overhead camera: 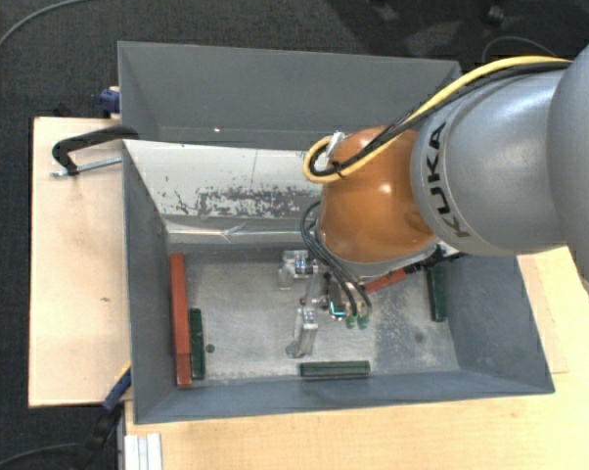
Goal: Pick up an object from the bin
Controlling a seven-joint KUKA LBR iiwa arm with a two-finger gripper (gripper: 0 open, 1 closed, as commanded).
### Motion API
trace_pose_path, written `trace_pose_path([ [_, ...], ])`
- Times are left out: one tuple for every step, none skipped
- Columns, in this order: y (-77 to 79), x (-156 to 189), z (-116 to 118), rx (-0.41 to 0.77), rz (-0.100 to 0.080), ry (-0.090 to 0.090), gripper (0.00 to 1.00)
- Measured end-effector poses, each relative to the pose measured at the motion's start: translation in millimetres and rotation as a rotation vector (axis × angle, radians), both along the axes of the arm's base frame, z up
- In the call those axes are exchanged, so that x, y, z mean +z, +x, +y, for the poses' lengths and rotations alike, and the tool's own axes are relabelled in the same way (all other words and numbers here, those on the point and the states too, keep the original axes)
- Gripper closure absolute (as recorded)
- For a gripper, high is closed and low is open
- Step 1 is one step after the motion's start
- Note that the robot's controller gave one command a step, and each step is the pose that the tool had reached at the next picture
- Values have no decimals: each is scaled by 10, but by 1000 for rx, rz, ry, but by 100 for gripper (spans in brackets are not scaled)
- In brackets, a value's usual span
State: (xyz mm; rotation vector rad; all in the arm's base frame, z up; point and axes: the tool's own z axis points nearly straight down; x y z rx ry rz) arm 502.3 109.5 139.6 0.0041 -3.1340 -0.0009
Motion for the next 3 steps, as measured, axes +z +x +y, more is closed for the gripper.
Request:
trace_pose_path([
  [328, -715, -918, 178, -5, -2, 0],
  [676, -362, -1332, 129, -20, -2, 0],
  [693, -329, -1378, 64, -14, 1, 0],
])
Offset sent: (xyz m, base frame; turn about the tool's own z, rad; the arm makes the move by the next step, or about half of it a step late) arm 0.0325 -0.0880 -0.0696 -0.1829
